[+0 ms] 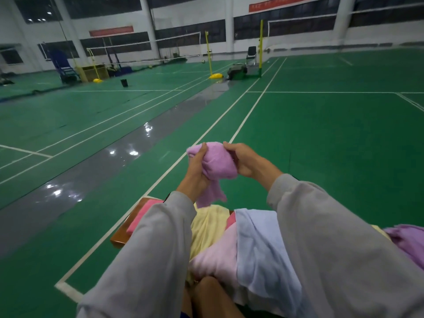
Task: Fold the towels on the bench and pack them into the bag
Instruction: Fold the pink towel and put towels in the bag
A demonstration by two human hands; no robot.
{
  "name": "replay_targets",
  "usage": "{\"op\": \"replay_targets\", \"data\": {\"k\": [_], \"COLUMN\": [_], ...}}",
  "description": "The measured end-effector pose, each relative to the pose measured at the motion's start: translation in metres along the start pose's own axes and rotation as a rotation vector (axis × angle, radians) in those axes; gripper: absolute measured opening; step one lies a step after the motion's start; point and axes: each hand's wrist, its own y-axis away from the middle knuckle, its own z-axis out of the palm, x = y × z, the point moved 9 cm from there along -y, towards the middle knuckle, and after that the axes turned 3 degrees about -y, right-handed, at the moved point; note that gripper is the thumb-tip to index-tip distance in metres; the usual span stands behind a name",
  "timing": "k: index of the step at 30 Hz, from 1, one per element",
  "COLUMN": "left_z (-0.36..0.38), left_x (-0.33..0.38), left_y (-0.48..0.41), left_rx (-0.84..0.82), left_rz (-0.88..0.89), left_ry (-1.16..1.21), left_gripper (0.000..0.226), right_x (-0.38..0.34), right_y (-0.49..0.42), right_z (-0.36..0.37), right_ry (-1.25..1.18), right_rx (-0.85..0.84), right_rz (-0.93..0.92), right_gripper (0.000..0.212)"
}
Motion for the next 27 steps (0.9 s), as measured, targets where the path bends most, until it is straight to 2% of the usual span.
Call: {"op": "replay_targets", "data": {"k": [2,4,6,9,10,12,13,15,16,18,20,22,23,25,27], "left_z": [-0.001,0.009,0.017,0.026,0.025,0.013,0.006,-0.015,-0.027,-0.041,-0.041,-0.031,-0.025,-0.020,-0.027], "left_x": [0.016,0.033,0.036,0.015,0.007,-0.002,0.000,0.009,0.011,0.003,-0.002,0.001,0.003,0.008,0.013], "left_y": [-0.002,0.003,0.009,0.012,0.012,0.007,0.008,0.011,0.013,0.014,0.011,0.007,0.007,0.006,0.002], "left_rx": [0.024,-0.024,-0.014,-0.155,-0.204,-0.231,-0.215,-0.069,0.003,0.012,-0.010,-0.055,-0.065,-0.013,0.089], "left_rz": [0.055,0.133,0.151,0.078,0.042,-0.003,0.003,0.027,0.017,-0.098,-0.199,-0.209,-0.196,-0.135,-0.050], "left_ry": [-0.098,-0.358,-0.651,-0.867,-0.866,-0.775,-0.732,-0.749,-0.784,-0.786,-0.582,-0.432,-0.439,-0.498,-0.494], "left_gripper": [0.045,0.027,0.034,0.059,0.058,0.056,0.050,0.037,0.041,0.064,0.087,0.093,0.088,0.062,0.039], "right_x": [0.014,0.027,0.034,0.038,0.036,0.027,0.017,-0.001,-0.007,-0.012,-0.010,-0.007,-0.005,-0.003,-0.005], "right_y": [0.002,-0.003,-0.007,-0.010,-0.011,-0.018,-0.018,-0.015,-0.013,-0.012,-0.008,-0.008,-0.008,-0.006,-0.007], "right_z": [-0.010,-0.023,-0.021,-0.009,-0.008,-0.024,-0.032,-0.038,-0.035,-0.021,-0.003,0.010,0.015,0.020,0.012], "right_ry": [0.063,0.143,0.142,0.105,0.098,0.214,0.316,0.435,0.435,0.320,0.176,0.147,0.149,0.130,0.047], "right_rx": [0.047,0.096,0.046,-0.023,0.012,0.218,0.334,0.458,0.460,0.361,0.231,0.168,0.147,0.124,0.173], "right_rz": [0.078,0.120,0.158,0.201,0.183,0.080,0.005,-0.136,-0.181,-0.203,-0.170,-0.131,-0.115,-0.089,-0.090], "right_gripper": [0.056,0.080,0.091,0.073,0.066,0.050,0.041,0.030,0.031,0.035,0.046,0.059,0.065,0.077,0.070]}}
